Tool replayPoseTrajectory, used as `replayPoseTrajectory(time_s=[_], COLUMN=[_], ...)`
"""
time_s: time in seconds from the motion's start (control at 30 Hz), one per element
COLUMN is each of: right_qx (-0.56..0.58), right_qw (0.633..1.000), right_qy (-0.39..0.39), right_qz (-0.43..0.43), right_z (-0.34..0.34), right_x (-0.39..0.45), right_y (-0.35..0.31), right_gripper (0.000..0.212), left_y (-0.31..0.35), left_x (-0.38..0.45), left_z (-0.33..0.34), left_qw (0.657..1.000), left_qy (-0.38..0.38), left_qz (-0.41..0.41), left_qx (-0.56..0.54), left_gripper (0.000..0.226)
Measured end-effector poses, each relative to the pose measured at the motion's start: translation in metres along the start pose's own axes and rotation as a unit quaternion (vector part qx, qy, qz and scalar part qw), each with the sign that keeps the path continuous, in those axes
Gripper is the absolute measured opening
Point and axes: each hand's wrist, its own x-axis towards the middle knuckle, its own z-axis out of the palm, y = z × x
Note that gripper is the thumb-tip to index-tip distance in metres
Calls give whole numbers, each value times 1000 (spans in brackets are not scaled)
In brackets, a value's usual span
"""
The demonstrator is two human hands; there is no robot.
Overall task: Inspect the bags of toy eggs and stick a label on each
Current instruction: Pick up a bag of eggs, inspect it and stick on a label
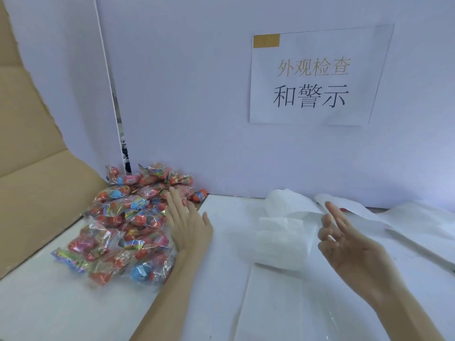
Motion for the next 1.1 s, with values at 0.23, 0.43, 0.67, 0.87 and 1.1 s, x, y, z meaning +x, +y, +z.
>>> replayPoseTrajectory(time_s=[0.23,0.43,0.67,0.87,1.1], right_qx=[-73,-66,-67,-192,-395], right_qw=[996,994,992,978,913], right_qy=[-5,38,74,76,56], right_qz=[59,82,83,-17,-82], right_z=[-9,-11,-10,-1,14], right_x=[4,7,10,6,-2], right_y=[8,9,12,17,23], right_gripper=[56,33,39,42,48], left_y=[-12,-6,25,61,87], left_x=[32,17,-1,-34,-58], left_z=[6,4,-24,-37,-49], left_qw=[999,973,893,839,758], left_qy=[-36,145,71,-48,-162], left_qz=[20,161,337,352,157], left_qx=[2,-78,-289,-413,-612], left_gripper=[55,22,17,44,55])
